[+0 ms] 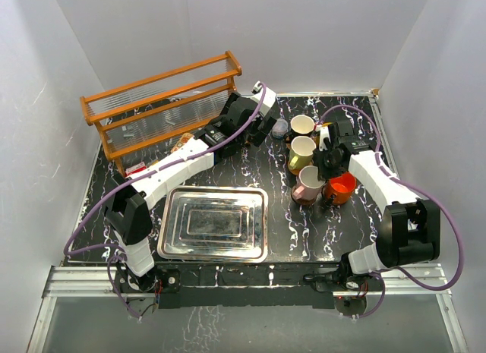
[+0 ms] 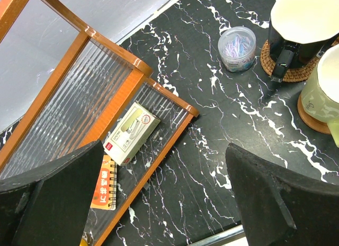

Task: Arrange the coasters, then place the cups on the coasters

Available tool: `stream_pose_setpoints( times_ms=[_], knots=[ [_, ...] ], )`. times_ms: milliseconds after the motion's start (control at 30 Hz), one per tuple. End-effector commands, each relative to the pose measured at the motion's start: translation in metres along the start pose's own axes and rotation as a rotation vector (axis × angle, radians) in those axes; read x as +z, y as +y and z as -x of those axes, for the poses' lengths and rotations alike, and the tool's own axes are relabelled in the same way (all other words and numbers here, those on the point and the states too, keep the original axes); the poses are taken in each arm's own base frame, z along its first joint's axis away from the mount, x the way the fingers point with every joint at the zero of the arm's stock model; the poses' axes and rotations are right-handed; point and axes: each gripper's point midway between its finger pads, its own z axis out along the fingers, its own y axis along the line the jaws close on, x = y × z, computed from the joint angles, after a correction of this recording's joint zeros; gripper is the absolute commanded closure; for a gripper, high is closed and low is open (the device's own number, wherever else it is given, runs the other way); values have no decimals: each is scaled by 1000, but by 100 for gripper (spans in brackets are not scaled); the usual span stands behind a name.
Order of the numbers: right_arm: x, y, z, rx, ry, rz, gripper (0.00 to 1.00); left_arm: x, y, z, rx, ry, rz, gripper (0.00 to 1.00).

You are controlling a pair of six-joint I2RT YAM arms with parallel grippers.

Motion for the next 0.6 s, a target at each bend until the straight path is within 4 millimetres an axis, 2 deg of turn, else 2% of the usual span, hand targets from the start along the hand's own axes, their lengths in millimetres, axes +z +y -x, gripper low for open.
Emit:
stream_pose_setpoints(
  times_ms=[0,567],
  knots=[
    [-15,0,46,-50,-145,0,100,-13,11,13,-16,-41,10,1],
    [-8,5,45,-92,-125,37,100,-13,11,13,-12,-41,8,1]
  ],
)
